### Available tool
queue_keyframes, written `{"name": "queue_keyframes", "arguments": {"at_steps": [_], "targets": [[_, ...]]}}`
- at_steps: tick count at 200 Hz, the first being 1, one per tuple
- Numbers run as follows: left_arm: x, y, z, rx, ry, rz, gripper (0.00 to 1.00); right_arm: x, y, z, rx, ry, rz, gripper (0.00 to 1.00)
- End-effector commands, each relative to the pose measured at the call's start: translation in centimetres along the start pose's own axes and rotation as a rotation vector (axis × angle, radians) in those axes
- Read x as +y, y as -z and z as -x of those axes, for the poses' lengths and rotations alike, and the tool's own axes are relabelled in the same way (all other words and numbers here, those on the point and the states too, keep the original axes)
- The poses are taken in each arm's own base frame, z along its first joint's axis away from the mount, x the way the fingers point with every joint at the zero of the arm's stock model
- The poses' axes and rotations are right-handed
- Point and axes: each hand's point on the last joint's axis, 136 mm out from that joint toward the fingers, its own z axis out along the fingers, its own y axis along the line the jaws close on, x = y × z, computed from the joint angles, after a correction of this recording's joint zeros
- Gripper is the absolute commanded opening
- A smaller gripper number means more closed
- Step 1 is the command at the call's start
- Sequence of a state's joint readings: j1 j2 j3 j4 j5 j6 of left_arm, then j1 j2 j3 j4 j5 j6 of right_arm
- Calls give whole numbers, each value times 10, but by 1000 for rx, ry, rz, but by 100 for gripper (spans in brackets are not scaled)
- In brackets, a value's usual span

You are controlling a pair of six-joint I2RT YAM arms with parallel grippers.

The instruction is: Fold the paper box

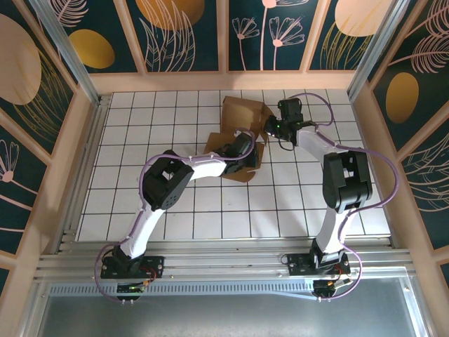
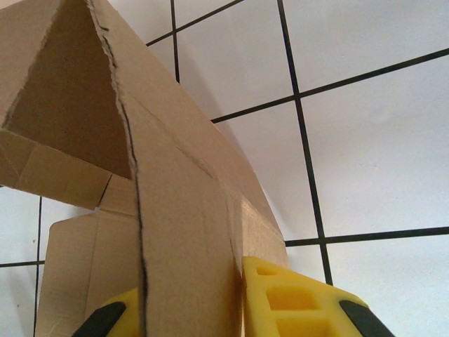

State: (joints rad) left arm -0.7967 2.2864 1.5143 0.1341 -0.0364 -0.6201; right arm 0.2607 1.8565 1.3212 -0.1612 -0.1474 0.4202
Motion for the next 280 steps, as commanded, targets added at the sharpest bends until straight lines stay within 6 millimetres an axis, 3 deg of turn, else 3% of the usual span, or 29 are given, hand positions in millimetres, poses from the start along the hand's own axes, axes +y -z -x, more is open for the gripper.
{"name": "queue_keyframes", "arguments": {"at_steps": [1, 18, 33, 59, 89, 152, 184, 256, 280], "targets": [[6, -1, -47, 143, -13, -71, 28, 2, 5, 9, -35, 25, -8, 16], [-14, 0, -40, 137, 1, -164, 25, 3, 6, 11, -48, 40, -7, 16], [-13, -8, -41, 153, 28, -145, 22, 5, 7, 14, -57, 39, -2, 16], [23, -24, -56, 203, 50, 43, 18, 6, 8, 14, -49, 2, 4, 16], [52, -27, -71, 248, 43, 184, 16, 9, 6, 6, -8, -100, 31, 16], [75, -30, -87, 289, 39, 283, 11, 10, 14, 19, 11, -153, 18, 16], [74, -31, -87, 287, 40, 279, 11, 14, 15, 22, 14, -184, 51, 17], [53, -30, -74, 256, 64, 192, 14, -1, -13, -28, 60, -184, 32, 17], [49, -30, -70, 249, 67, 175, 15, -2, -18, -36, 69, -203, 28, 17]]}}
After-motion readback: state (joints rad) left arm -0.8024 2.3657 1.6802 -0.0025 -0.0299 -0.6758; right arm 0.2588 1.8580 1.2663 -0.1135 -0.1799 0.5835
